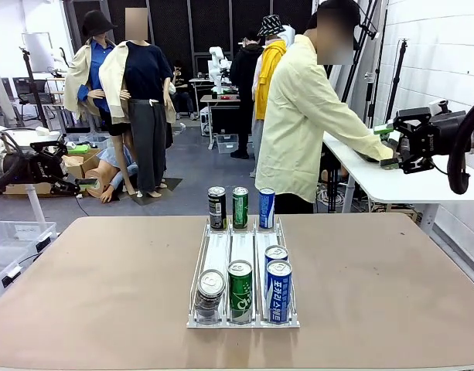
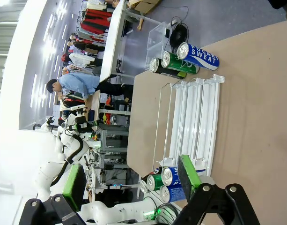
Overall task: Retrieve and hand over the desired beverage to the person.
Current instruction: Place the picked can on the Handle tray extended by the person.
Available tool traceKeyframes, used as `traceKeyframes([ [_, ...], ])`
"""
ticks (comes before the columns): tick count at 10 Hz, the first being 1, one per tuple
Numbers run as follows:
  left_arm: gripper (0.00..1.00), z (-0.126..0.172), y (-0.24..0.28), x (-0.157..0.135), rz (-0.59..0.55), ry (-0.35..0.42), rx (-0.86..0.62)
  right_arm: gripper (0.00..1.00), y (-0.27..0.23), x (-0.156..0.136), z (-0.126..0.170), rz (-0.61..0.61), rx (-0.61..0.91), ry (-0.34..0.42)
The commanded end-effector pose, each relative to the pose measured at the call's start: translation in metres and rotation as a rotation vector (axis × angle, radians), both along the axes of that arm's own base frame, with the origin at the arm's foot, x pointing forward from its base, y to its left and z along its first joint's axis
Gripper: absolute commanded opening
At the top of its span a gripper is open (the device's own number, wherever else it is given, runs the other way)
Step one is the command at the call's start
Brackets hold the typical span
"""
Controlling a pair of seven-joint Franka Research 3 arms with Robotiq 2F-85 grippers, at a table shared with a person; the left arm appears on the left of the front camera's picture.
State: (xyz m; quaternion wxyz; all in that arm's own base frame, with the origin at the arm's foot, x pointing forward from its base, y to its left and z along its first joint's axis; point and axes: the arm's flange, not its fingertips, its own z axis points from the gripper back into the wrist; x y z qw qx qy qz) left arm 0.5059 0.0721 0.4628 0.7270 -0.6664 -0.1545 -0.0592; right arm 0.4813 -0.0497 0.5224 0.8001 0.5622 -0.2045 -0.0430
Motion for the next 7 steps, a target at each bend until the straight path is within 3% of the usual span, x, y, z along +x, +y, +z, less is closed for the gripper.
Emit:
traceKeyframes([
  [1, 1.00, 0.0017, -0.0004, -0.0018, 0.006, -0.003, 0.008, 1.00, 0.0004, -0.0008, -0.0002, 0.008, -0.001, 0.002],
  [7, 1.00, 0.0017, -0.0004, -0.0018, 0.006, -0.003, 0.008, 1.00, 0.0004, -0.0008, -0.0002, 0.008, -0.001, 0.002],
])
